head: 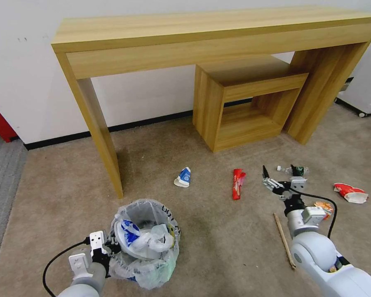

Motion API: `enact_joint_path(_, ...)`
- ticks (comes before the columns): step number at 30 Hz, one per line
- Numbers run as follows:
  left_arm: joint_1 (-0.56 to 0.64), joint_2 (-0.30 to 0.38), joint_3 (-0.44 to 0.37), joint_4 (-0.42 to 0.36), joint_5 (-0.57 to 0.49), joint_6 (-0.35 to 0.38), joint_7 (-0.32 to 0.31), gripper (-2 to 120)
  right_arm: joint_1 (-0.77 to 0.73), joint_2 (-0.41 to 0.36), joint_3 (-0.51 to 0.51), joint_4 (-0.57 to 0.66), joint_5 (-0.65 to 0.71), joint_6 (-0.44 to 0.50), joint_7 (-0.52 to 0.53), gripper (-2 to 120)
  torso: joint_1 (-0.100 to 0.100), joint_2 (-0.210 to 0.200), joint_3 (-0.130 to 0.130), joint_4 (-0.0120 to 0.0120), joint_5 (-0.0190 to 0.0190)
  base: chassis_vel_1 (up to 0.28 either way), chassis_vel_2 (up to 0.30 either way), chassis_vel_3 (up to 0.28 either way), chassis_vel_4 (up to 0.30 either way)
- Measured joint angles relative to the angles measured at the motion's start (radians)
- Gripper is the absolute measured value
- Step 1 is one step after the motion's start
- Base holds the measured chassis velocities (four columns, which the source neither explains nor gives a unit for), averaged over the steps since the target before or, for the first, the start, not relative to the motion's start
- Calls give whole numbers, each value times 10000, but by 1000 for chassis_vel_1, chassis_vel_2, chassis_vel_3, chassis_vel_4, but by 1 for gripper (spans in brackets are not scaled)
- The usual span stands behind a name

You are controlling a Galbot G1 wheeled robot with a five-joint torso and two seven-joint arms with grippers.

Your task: Pick up the trash bin and place the garbage on the floor into it.

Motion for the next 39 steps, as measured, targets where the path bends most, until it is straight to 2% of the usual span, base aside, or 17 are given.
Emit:
enact_joint_path(10,4,-76,-10,-36,92,-37,55,0,-575,229,554,299,98,-99,228,100,0,1,0,-3,-1,0,0,0,0)
enact_joint_path(39,132,-366,0,-49,455,-94,138,0,-1246,164,857,561,313,-389,321,100,0,1,0,-2,0,0,0,0,0)
